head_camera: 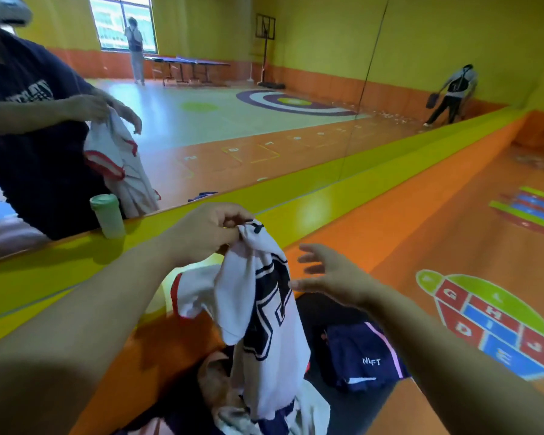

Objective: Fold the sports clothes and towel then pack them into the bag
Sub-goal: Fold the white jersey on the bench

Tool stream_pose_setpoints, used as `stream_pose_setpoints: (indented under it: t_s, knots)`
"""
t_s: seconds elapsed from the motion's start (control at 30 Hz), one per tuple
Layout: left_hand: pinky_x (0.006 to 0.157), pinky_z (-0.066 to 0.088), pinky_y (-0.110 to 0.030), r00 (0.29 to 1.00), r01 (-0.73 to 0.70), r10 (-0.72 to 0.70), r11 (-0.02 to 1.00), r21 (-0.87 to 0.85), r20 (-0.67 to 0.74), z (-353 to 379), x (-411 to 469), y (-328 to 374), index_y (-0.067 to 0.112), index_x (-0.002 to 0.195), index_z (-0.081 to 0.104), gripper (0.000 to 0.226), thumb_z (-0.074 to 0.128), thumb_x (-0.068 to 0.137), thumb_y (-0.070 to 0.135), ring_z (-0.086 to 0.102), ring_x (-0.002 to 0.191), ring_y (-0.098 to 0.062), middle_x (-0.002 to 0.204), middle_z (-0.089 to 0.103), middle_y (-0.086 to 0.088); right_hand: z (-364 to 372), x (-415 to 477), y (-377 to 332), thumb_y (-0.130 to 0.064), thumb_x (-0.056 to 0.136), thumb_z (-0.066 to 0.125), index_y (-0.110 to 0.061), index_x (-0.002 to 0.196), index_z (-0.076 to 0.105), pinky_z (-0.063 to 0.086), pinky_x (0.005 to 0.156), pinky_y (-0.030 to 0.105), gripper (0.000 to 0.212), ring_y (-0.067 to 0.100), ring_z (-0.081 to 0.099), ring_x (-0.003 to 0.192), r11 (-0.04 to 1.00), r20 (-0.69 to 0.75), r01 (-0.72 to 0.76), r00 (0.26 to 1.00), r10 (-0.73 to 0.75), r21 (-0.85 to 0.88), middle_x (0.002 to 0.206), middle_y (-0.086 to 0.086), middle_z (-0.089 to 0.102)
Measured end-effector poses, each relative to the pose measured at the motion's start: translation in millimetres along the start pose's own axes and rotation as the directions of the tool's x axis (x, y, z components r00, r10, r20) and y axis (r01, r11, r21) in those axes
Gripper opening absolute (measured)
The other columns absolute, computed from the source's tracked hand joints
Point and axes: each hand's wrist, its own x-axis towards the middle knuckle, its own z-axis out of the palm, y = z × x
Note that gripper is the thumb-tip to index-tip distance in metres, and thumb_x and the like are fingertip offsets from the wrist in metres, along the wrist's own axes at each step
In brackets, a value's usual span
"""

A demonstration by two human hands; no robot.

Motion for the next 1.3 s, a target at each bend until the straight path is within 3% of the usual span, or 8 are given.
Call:
stream_pose_setpoints:
  t_s: [0.1,0.23,0.47,0.6,0.9,1.03,1.13,1.3]
  knots:
    - [0.064,0.051,-0.025,0.999,-0.034,0.035,0.994,-0.104,0.013,5.7,-1.4,10.2,0.036,0.080,0.073,0.030,0.055,0.075,0.013,0.062,0.070,-0.011,0.075,0.070,0.002,24.9,2.4,9.9,-0.057,0.063,0.079,-0.038,0.136,0.042,0.037,0.107,0.040,0.083,0.015,0.046,0.127,1.000,0.145,-0.009,0.989,0.008,0.007,0.138,-0.011,0.048]
    - [0.067,0.052,-0.025,0.999,-0.043,0.043,0.994,-0.102,-0.003,-5.2,-10.8,14.5,0.031,0.081,0.074,0.028,0.056,0.075,0.011,0.062,0.072,-0.013,0.075,0.069,0.000,44.7,7.8,-2.3,-0.028,0.081,0.069,-0.027,0.106,0.069,0.042,0.104,0.046,0.025,0.018,0.060,0.113,0.988,0.116,0.107,0.986,-0.121,0.114,0.116,-0.003,0.068]
    - [0.061,0.051,-0.016,0.992,-0.043,0.046,0.999,0.027,-0.121,-48.6,-42.5,1.5,0.036,0.075,0.073,0.025,0.066,0.070,0.012,0.063,0.071,-0.002,0.079,0.072,0.011,24.2,5.8,-20.7,-0.012,0.078,0.075,-0.015,0.072,0.049,0.035,0.051,0.020,0.027,0.000,0.048,0.046,0.966,-0.149,0.200,0.973,-0.176,0.163,0.051,-0.011,0.058]
    - [0.068,0.048,-0.014,0.999,0.034,-0.033,0.962,0.272,-0.009,-63.9,-56.1,-4.9,0.044,0.082,0.071,0.033,0.063,0.050,0.040,0.061,0.074,-0.001,0.084,0.071,0.017,4.4,-1.0,-43.7,-0.005,0.072,0.079,-0.012,0.071,0.058,0.035,0.054,0.023,0.022,0.008,0.047,0.059,0.927,-0.232,0.308,0.938,-0.258,0.215,0.067,0.005,0.058]
    - [0.076,0.050,-0.031,0.987,0.073,-0.100,0.975,0.210,0.124,-9.0,-32.3,3.2,0.040,0.104,0.061,0.046,0.065,0.061,0.056,0.062,0.091,-0.002,0.109,0.065,0.014,6.0,-21.9,-83.2,0.014,0.073,0.067,-0.008,0.081,0.068,0.052,0.064,0.021,0.024,0.007,0.065,0.067,0.835,-0.095,0.389,0.919,-0.383,0.389,0.071,-0.004,0.072]
    - [0.069,0.044,-0.032,0.986,-0.027,-0.002,0.985,0.172,0.168,23.0,-18.5,1.5,0.024,0.085,0.064,0.010,0.066,0.082,0.015,0.055,0.070,-0.005,0.073,0.064,0.017,5.3,-30.6,-86.3,0.017,0.070,0.069,-0.009,0.079,0.065,0.050,0.064,0.016,0.028,0.002,0.063,0.066,0.852,-0.102,0.406,0.913,-0.395,0.330,0.067,-0.008,0.070]
    - [0.071,0.047,-0.042,0.997,-0.031,0.021,0.988,0.150,0.069,23.0,-13.7,-1.4,0.017,0.076,0.063,0.006,0.067,0.078,0.020,0.052,0.066,-0.012,0.064,0.057,0.008,-9.4,-37.4,-78.7,0.015,0.069,0.072,-0.010,0.081,0.063,0.048,0.063,0.016,0.029,0.005,0.060,0.064,0.856,-0.192,0.389,0.920,-0.342,0.339,0.066,-0.008,0.066]
    - [0.053,0.030,-0.019,0.995,-0.094,0.092,0.995,0.032,0.048,11.7,-9.9,8.5,0.015,0.069,0.055,0.026,0.063,0.061,0.039,0.036,0.053,-0.007,0.056,0.043,0.012,-27.2,-49.1,-60.1,-0.008,0.071,0.080,-0.015,0.093,0.064,0.036,0.057,0.026,0.028,0.014,0.051,0.069,0.977,-0.005,0.201,0.980,-0.201,0.077,0.071,0.007,0.061]
